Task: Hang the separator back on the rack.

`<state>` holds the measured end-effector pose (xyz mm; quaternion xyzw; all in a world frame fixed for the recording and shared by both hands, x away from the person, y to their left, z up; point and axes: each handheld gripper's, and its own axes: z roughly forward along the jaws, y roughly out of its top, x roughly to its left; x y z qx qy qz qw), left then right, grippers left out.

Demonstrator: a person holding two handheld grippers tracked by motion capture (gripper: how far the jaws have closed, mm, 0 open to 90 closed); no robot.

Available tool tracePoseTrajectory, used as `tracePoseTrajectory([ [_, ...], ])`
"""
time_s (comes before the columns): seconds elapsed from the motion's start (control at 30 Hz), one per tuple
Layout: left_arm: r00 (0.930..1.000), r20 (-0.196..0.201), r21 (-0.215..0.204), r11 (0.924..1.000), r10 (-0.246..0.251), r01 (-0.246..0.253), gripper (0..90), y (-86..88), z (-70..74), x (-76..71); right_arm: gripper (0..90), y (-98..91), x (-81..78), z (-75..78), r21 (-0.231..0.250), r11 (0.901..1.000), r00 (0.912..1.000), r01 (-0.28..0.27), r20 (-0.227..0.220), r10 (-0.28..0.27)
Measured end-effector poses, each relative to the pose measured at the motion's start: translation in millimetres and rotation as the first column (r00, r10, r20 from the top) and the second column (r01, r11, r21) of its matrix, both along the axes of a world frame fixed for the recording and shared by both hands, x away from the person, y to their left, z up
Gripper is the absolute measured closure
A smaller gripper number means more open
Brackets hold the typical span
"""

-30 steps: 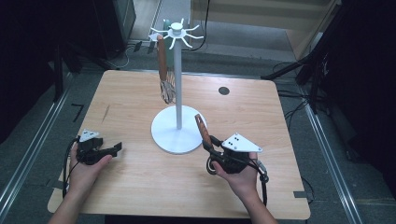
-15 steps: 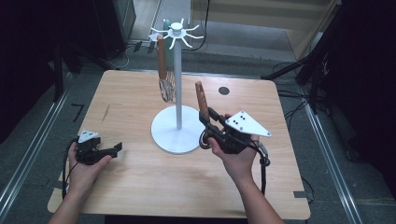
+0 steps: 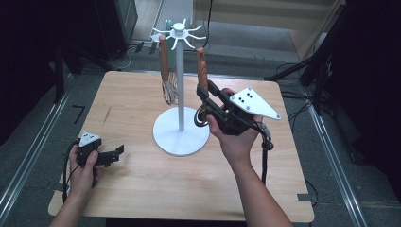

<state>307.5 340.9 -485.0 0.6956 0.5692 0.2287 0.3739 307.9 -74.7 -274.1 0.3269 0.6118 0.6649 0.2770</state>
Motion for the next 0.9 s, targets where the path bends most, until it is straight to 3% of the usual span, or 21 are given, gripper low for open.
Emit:
tracePoseTrajectory([
  [0.2, 1.0, -0.007, 0.003, 1.0, -0.001, 0.001, 4.2, -0.5, -0.5, 0.2, 69.9, 6.6, 3.4, 5.9, 0.0, 0.9999, 0.9999, -0.014, 0.01, 0.014],
  [0.77, 1.0, -0.009, 0.008, 1.0, 0.001, -0.001, 4.2, -1.0, -0.9, 0.5, 69.0, 19.7, 20.2, 4.2, -0.014, 0.9997, 0.999, -0.018, -0.042, 0.017],
  [0.9, 1.0, -0.009, 0.007, 1.0, 0.0, 0.0, 4.2, -1.0, -0.9, 0.5, 54.2, 17.7, 17.6, 0.3, -0.038, 0.9986, 0.9989, -0.037, -0.028, 0.036],
])
